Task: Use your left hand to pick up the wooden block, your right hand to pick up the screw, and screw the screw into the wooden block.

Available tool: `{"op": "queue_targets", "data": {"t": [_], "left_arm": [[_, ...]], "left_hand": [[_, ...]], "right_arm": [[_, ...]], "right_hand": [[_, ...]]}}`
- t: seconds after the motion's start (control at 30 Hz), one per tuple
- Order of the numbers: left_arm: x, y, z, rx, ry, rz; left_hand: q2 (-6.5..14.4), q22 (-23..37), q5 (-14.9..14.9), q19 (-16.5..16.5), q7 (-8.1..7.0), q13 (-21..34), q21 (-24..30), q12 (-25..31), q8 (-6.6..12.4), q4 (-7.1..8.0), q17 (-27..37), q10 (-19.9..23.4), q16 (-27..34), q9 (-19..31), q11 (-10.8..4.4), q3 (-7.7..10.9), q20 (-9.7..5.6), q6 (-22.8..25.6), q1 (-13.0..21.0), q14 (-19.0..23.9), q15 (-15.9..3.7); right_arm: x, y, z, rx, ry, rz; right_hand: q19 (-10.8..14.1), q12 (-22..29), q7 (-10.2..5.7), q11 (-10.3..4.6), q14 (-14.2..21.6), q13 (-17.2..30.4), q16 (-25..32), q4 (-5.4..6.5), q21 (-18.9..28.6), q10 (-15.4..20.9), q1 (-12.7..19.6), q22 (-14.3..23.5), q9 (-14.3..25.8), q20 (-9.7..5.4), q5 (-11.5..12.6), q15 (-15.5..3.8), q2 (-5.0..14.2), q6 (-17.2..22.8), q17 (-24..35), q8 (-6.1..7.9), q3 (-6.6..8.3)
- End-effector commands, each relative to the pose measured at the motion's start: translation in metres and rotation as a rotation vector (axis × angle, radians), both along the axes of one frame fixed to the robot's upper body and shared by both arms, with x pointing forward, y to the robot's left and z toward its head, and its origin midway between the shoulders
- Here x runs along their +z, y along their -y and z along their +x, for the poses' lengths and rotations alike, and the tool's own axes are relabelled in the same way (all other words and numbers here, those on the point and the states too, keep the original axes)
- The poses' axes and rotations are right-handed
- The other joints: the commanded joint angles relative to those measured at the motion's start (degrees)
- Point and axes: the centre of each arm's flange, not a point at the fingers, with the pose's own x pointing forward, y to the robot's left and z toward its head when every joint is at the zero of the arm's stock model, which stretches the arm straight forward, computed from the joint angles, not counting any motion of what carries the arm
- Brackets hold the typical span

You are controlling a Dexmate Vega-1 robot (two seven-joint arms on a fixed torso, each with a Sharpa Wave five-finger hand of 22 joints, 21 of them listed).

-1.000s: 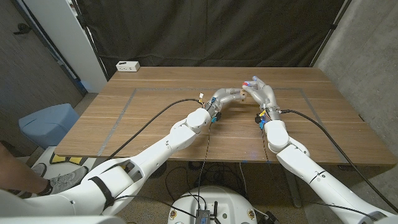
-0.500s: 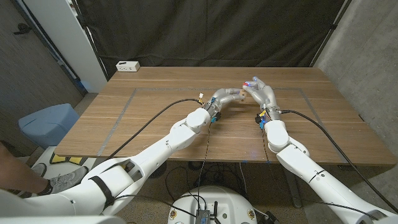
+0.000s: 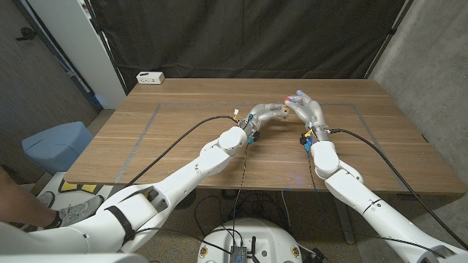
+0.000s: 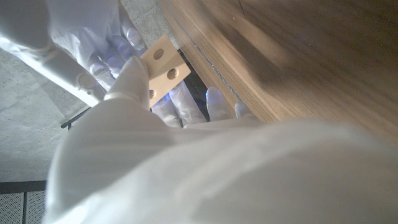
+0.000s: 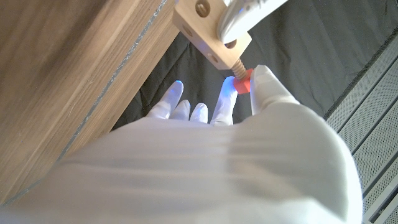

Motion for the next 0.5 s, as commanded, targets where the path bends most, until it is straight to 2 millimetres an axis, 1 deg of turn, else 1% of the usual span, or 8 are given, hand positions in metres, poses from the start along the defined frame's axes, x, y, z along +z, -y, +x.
{"op": "queue_targets", "data": {"t": [0.03,0.1,0.33,0.5], "left_arm": [[0.001,0.0,0.0013,0.001,-0.001,-0.001],[0.001,0.0,0.0014,0.002,-0.002,0.0],[0.0008,0.0003,0.0016,0.002,-0.003,-0.001],[0.001,0.0007,0.0019,0.001,-0.002,-0.001]], "left_hand": [[1.17,0.18,0.24,0.34,0.46,1.63,0.46,0.46,0.52,0.4,0.06,0.5,0.18,0.35,-0.01,0.01,0.25,1.07,0.45,0.64,-4.04],[1.17,0.18,0.24,0.35,0.41,1.64,0.46,0.46,0.52,0.39,0.06,0.5,0.18,0.35,-0.01,0.01,0.19,1.09,0.45,0.65,-4.07],[1.19,0.18,0.25,0.34,0.43,1.66,0.46,0.46,0.54,0.39,0.05,0.53,0.16,0.35,-0.01,0.0,0.21,1.14,0.47,0.62,-4.08],[1.24,0.18,0.26,0.35,0.42,1.68,0.46,0.47,0.52,0.38,0.06,0.57,0.16,0.35,0.0,0.01,0.26,1.1,0.5,0.6,-4.04]], "right_arm": [[-0.0008,-0.0005,0.0011,0.0,-0.004,0.002],[-0.0008,-0.0007,0.0014,0.001,-0.004,0.0],[-0.001,-0.0007,0.0017,0.001,-0.007,0.005],[-0.0012,-0.0003,0.0016,0.001,-0.005,-0.011]], "right_hand": [[-0.04,0.2,-0.02,0.09,0.24,0.15,0.14,-0.06,-0.02,0.13,-0.04,0.13,-0.03,-2.89,0.07,-3.25,0.28,0.27,0.11,-0.09,-0.25],[-0.04,0.21,0.0,-0.1,0.23,0.15,0.13,-0.07,-0.02,0.15,-0.05,0.13,-0.03,-2.89,0.07,-3.21,0.29,0.28,0.11,-0.09,-0.3],[-0.04,0.22,0.03,0.26,0.21,0.15,0.12,-0.1,-0.02,0.16,-0.01,0.13,-0.04,-2.9,0.08,-3.19,0.31,0.33,0.1,-0.1,-0.37],[-0.1,0.19,0.04,0.15,0.19,0.15,0.12,-0.09,-0.04,0.09,-0.01,0.13,-0.04,-2.91,0.09,-3.2,0.39,0.37,0.11,-0.1,-0.4]]}}
